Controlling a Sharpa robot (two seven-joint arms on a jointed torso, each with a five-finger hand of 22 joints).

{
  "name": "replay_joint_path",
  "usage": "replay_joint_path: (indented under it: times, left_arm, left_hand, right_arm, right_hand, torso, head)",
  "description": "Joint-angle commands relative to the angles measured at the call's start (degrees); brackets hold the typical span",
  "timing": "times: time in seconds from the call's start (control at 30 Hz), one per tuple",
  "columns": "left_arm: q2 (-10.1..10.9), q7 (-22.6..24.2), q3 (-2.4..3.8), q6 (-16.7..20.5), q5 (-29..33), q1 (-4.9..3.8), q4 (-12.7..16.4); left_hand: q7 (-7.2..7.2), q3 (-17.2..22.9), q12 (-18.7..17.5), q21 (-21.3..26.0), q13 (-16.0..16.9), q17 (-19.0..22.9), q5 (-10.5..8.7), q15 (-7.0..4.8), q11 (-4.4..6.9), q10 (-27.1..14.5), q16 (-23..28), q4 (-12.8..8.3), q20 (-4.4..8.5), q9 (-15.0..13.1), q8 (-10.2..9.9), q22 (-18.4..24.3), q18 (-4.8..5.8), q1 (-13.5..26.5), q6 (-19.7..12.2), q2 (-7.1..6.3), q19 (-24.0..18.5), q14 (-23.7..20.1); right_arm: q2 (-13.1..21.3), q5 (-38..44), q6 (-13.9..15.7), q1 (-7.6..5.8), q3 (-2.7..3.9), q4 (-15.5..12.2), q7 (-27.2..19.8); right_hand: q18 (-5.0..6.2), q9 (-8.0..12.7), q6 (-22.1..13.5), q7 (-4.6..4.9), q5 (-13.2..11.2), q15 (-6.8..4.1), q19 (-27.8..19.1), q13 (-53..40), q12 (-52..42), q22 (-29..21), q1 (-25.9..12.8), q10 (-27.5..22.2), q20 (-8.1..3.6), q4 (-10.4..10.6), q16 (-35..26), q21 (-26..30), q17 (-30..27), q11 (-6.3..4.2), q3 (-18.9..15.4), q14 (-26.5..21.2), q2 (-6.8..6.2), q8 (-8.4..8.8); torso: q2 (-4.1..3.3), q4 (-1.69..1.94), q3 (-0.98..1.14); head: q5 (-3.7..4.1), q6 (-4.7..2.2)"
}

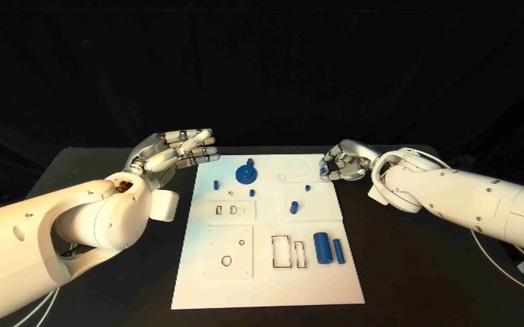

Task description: Assemble the parts on the task board

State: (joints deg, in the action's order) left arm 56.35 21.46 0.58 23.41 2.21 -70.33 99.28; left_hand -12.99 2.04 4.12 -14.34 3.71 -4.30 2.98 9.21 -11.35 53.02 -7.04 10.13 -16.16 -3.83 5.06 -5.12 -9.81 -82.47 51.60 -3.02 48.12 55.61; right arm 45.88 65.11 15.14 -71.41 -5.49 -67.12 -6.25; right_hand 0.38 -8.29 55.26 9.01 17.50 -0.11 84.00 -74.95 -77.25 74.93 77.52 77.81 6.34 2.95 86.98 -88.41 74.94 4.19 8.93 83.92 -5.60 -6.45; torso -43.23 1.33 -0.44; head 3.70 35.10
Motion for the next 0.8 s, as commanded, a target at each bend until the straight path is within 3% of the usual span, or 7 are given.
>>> replay_joint_path:
  times: [0.03,0.6,0.8]
  left_arm:
    - [-0.09,0.34,0.04,-0.89,-0.26,-0.06,0.06]
    - [-0.02,0.25,0.04,-0.93,-0.26,-0.06,0.0]
    - [0.02,0.21,0.04,-0.95,-0.26,-0.06,-0.01]
  left_hand:
    - [-0.2,-0.04,-0.27,-0.18,-0.03,0.0,-0.05,0.03,0.09,-0.33,0.34,-0.4,-0.03,-0.01,-0.32,0.05,-0.72,-0.4,0.15,0.17,0.31,0.26]
    - [-0.21,-0.01,-0.28,-0.18,-0.04,0.0,-0.05,0.04,0.08,-0.34,0.37,-0.47,-0.03,-0.01,-0.34,0.06,-0.72,-0.47,0.15,0.22,0.32,0.26]
    - [-0.21,-0.01,-0.28,-0.18,-0.04,0.0,-0.05,0.04,0.08,-0.34,0.37,-0.47,-0.03,-0.01,-0.34,0.06,-0.72,-0.47,0.15,0.22,0.32,0.26]
  right_arm:
    - [-0.1,1.14,-0.9,0.07,0.0,0.12,-0.15]
    - [-0.46,1.8,-1.47,0.17,0.0,0.45,0.31]
    - [-0.52,2.03,-1.12,0.17,0.0,0.62,0.58]
  right_hand:
    - [0.11,-0.16,0.81,-0.02,0.11,0.17,4.71,-1.22,-0.29,13.58,0.14,0.44,0.07,-0.18,0.3,-0.34,8.75,-0.04,0.26,4.61,0.55,-0.38]
    - [0.0,-0.42,2.13,-0.44,-0.23,-0.13,5.0,-1.74,-0.76,13.93,0.56,0.92,-0.18,-0.43,0.47,-0.62,9.15,-0.41,0.9,4.7,1.11,-0.82]
    - [-0.14,-0.68,3.56,-1.02,-1.7,-0.57,5.37,-2.24,-1.24,14.35,1.46,1.45,-0.57,-0.91,0.67,-0.97,9.61,-0.93,2.47,4.81,2.38,-1.32]
  torso:
    - [0.02,-0.01,-0.03]
    - [0.03,-0.03,0.0]
    - [0.0,-0.03,0.01]
  head:
    - [-0.04,0.02]
    - [-0.11,0.17]
    - [-0.09,0.24]
